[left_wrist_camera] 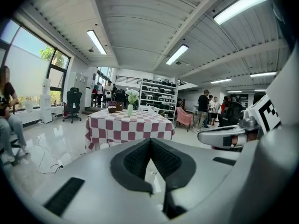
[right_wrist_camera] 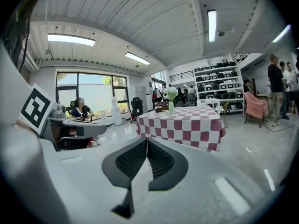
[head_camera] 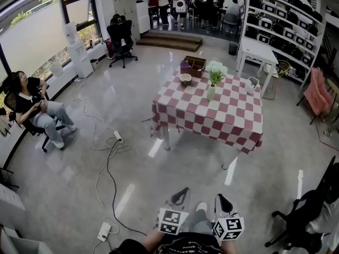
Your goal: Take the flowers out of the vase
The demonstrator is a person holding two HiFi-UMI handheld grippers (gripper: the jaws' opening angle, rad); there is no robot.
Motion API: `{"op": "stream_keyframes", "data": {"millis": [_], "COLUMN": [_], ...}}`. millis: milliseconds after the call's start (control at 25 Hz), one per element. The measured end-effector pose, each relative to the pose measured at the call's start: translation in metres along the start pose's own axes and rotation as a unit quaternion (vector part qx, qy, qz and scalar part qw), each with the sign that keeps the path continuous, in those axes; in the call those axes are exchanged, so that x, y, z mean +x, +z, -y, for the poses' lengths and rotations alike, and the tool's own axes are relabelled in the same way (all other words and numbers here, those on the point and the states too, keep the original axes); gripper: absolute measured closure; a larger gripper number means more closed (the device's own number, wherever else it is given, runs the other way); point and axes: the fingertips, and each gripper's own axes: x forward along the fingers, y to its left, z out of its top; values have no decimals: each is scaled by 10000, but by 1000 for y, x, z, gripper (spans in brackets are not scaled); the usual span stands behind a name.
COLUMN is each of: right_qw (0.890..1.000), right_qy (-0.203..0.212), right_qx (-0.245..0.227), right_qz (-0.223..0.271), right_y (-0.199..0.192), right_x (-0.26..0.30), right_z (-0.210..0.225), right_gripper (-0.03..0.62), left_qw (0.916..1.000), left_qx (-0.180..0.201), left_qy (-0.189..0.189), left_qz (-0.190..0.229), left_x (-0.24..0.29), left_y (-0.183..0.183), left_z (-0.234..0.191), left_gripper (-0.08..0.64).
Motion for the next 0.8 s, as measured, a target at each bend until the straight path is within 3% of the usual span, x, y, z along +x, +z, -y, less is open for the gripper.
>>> {"op": "stream_keyframes", "data": {"millis": [160,400,800], "right_qw": [9992,9986,9952], "right_qy": [135,236,590], "right_qx": [-313,-325,-657], "right_qz": [-218,-338,-423], "right_y": [-3,5,35], "right_x": [20,53,113], "right_z": [12,44,94], "right_gripper": [586,586,586], "left_qw": [9999,9994,9980], "left_qx": [2,109,-31], "left_qy": [147,275,576], "left_qz": [-52,-173,-246], "left_x": [18,53,123], "left_y": [0,7,31], "left_z": [-6,-11,-16], "left_gripper": [549,549,549]}}
